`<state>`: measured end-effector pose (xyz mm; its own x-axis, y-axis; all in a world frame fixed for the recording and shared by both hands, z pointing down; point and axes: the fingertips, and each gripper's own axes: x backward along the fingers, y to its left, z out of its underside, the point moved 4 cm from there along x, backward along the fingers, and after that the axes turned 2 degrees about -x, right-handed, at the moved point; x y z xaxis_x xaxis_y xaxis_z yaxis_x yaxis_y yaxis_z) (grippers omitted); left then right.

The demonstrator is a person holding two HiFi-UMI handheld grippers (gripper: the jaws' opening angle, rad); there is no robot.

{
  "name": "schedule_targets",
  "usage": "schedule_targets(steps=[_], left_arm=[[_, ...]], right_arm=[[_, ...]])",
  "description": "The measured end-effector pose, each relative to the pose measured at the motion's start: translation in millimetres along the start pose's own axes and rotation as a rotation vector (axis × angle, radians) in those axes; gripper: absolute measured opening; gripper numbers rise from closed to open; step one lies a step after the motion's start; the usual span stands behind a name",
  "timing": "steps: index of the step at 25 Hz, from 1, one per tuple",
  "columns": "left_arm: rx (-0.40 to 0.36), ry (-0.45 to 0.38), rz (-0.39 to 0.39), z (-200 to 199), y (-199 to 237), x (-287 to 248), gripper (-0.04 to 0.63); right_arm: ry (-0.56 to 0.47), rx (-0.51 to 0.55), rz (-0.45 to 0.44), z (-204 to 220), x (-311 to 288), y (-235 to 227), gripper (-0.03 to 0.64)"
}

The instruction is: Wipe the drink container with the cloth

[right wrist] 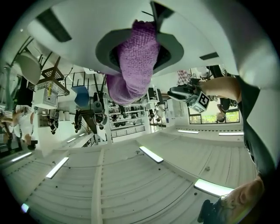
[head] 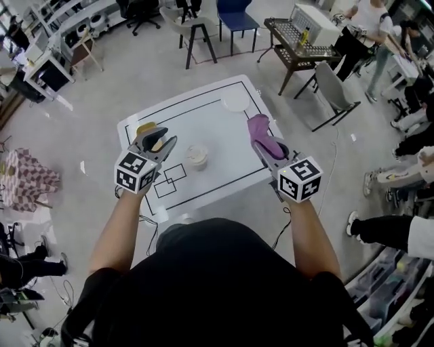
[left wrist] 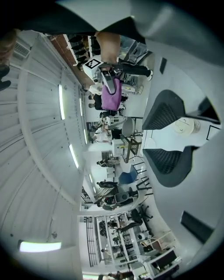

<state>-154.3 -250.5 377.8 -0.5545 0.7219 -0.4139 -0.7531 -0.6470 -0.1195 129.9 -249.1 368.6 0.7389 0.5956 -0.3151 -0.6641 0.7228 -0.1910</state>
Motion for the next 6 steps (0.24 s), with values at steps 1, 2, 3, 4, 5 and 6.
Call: schedule_targets(steps=[1,2,3,4,5,6], left_arm=[[0.005,-0.007,-0.005,0,-3,10,0.153],[0.010,-0.011,-0.009,1,-6,20,0.152],[0.015,-0.014,-0.013,1,-9,29,0.149],[0.020,-0.016,-0.018,2,-10,36,0.149],[0.024,-0.017,-0.023,2,-11,43,0.146],[0.029,-0.018,-0.028,3,-12,50,0.146]], right_arm=[[-0.002,-0.006,0.009,3,4,8,0.078],[-0.002,-0.012,0.018,6,7,15,0.078],[-0.002,-0.017,0.027,8,9,21,0.079],[-0.001,-0.023,0.034,10,11,26,0.078],[-0.001,-0.029,0.042,12,13,30,0.078],[-0.001,-0.036,0.050,13,14,34,0.078]])
